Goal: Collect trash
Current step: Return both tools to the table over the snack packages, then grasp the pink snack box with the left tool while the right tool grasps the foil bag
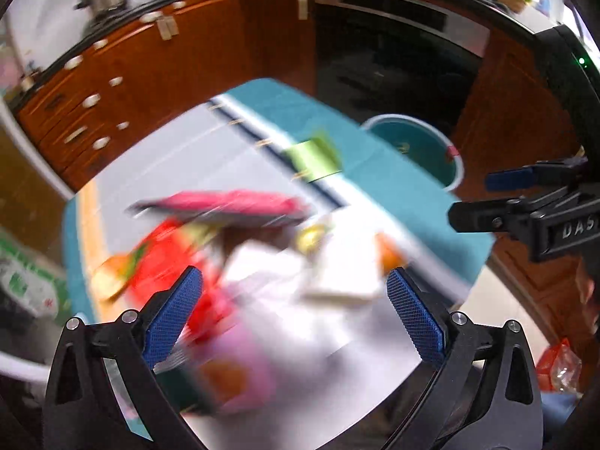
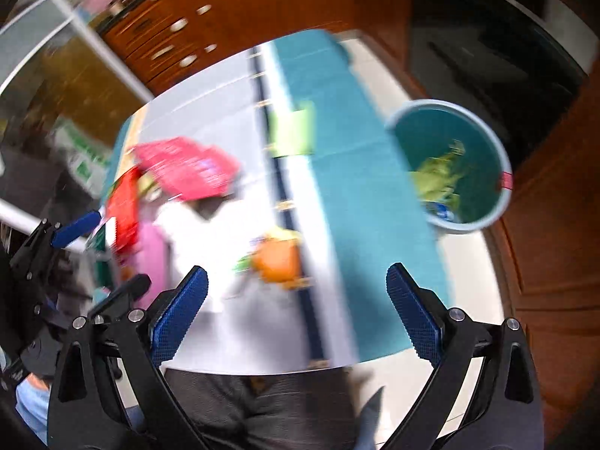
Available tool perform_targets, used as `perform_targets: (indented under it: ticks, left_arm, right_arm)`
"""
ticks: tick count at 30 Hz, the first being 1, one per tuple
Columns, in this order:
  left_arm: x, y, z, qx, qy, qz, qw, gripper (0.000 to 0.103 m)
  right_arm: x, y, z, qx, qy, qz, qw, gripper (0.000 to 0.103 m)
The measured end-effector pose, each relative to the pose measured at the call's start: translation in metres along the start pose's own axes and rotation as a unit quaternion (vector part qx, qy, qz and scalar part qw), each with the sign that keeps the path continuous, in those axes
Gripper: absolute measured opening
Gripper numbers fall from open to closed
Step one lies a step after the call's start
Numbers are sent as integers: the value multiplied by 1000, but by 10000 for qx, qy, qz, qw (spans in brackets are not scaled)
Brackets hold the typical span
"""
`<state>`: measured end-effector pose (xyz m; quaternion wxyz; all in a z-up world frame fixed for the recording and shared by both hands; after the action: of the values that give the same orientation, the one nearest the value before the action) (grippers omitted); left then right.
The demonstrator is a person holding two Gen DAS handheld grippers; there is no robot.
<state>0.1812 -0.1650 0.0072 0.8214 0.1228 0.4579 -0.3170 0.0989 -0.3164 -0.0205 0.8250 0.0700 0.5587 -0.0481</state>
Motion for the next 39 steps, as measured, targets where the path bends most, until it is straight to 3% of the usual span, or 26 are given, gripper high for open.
perform_targets:
  ticks: [7, 15, 20, 24, 30, 35, 39]
  left_arm:
    - [-56, 95, -72, -732, -257, 371, 9963, 99]
    - [-52, 154, -136, -1227, -84, 531, 9910, 99]
    - [-51, 158, -142, -1304, -182, 90, 9913, 99]
    - [-47, 143, -130, -1028, -260, -284, 9940, 99]
    - [-25, 146, -118, -939, -135, -348, 9949, 99]
    - [-17, 146, -117, -1172, -97, -755, 9902, 99]
    - [-18, 137, -118, -1083, -171, -953, 9894, 99]
  right_arm:
    - [0, 116, -11, -1074, 64, 215, 9940, 92]
    - [27, 218, -23, -1983, 280, 435, 9788, 92]
    - [43, 225, -20, -1856, 372, 456, 9809, 92]
    - [44, 212, -16, -1632, 370, 392, 9851, 92]
    - [46, 192, -18, -1359, 416, 403, 9890, 92]
    - [55, 188, -20, -1302, 496, 419, 9894, 92]
    - [58, 196, -25, -1271, 522, 700, 9880, 92]
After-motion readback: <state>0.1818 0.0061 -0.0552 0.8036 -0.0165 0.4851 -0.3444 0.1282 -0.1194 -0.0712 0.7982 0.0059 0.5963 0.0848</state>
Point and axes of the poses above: each gripper's, at about its wrist camera, not at the fingertips, and x roughly the way its jaws point, y to its left, z to its top, the point moved 1 cm from there along x, roughly the way its jaws point, and after that the axes turned 11 degrees about -z, right-handed, at the moved point
